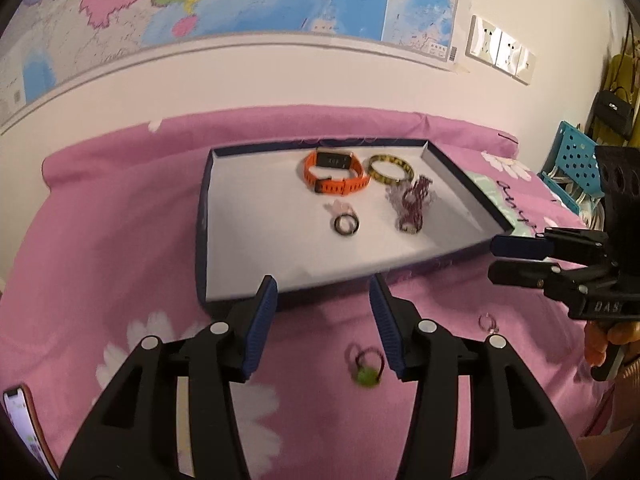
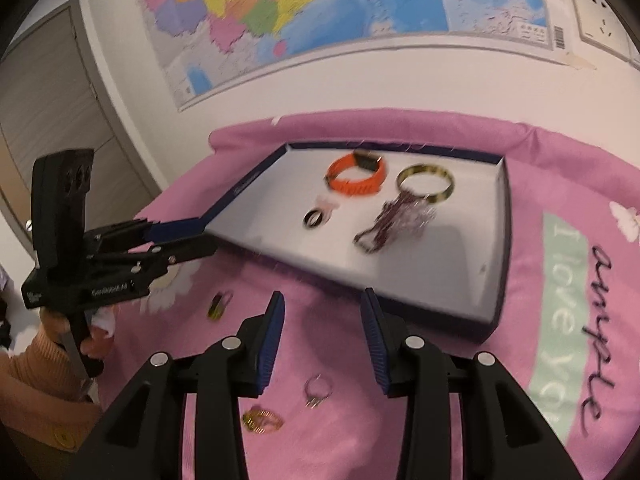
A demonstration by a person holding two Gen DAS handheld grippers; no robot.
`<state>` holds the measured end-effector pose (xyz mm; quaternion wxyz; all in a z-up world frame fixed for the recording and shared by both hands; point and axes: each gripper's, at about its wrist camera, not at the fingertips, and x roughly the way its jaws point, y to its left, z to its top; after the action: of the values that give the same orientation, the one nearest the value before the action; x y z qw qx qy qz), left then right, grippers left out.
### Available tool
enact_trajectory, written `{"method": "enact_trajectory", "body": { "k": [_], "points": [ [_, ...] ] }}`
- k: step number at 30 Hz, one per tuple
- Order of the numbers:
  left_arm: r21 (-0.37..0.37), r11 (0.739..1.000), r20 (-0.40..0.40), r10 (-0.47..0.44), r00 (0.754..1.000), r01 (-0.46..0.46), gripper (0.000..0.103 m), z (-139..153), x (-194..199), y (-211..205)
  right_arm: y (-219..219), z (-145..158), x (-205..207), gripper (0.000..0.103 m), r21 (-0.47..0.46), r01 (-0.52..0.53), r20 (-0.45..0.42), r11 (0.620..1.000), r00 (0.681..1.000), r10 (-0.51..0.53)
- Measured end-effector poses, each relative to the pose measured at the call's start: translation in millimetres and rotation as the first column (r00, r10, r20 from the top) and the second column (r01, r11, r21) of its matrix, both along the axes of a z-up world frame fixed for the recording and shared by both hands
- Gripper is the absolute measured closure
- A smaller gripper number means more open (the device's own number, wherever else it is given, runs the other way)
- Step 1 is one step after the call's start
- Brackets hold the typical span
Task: Organize jewelry
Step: 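Grasp the green-stone ring with the left tool while the right tool grasps the gold ring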
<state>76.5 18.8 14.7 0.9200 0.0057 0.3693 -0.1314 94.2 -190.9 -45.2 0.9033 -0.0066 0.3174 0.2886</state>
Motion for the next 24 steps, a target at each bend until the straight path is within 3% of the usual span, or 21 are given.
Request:
{"method": "enact_trajectory", "body": {
  "k": [10, 18, 24],
  "points": [
    [-0.010, 0.994, -0.035, -0.109, 0.993, 0.108, 0.055, -18, -27, -21, -3, -19, -24, 0.066, -0.028, 0.001, -0.049, 1.000, 0.999, -0.003],
    [0.006, 0.979, -0.047, -0.204, 0.978, 0.205, 0.056, -26, -38, -49, -2, -26, -50, 0.066, -0.038, -0.065, -0.080, 0.997, 0.995, 0.062],
    [0.030, 0.974, -0.084, -0.220, 0.972, 0.223, 0.059, -35, -34, -65, 9, -36, -56, 0.066, -0.067, -0.075, -0.081, 0.995, 0.994, 0.069]
  ]
}}
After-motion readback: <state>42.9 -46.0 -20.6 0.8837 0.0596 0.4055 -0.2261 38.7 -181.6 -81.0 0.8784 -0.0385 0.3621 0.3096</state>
